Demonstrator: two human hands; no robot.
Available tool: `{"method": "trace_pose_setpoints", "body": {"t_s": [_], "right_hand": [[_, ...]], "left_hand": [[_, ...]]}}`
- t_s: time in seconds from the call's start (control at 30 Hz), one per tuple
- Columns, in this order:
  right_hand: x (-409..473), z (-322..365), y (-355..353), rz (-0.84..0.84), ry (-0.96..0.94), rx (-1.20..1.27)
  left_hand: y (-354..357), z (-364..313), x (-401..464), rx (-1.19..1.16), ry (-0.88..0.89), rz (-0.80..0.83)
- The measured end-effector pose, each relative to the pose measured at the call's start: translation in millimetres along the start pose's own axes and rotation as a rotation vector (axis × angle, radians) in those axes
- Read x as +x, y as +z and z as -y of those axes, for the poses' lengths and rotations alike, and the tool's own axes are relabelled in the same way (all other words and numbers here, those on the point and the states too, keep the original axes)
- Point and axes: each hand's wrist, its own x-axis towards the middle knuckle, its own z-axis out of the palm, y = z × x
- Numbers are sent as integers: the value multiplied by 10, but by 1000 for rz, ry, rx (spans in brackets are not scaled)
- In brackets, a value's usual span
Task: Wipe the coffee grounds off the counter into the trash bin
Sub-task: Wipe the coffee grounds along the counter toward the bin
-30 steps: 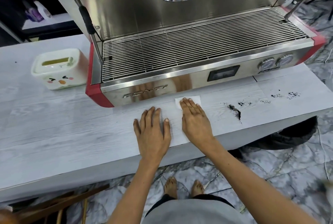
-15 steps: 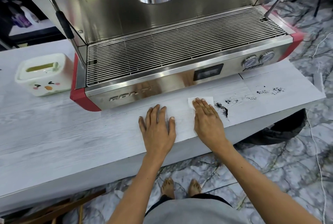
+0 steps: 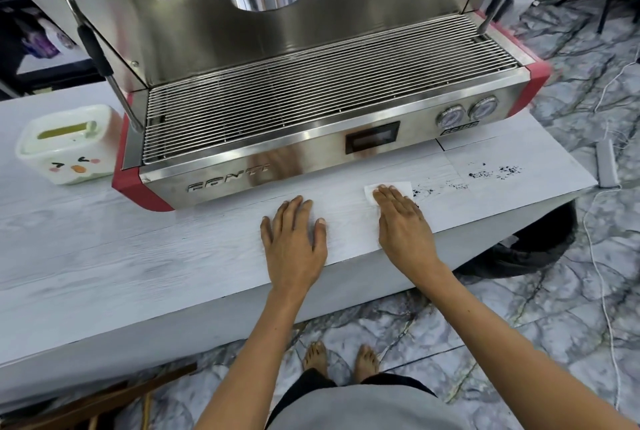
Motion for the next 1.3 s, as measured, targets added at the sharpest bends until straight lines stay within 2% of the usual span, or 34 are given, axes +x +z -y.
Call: {"method": "trace_pose_setpoints", "body": {"t_s": [0.3,0.5,0.73,1.3], "right_hand": [[39,-70,-151,-14,-38,117],[-225,63,-70,56,-171,98],[-246,204,58,-9,-104,26],[-257,-164,-44,-60,-82,-34]], "left_hand": [[22,-8,14,-29,-29,-50],[-12,-43,10,-26,-26,-54],[-2,-20,21,4,0,-18],[75,-279,56,-64,72,104]]}}
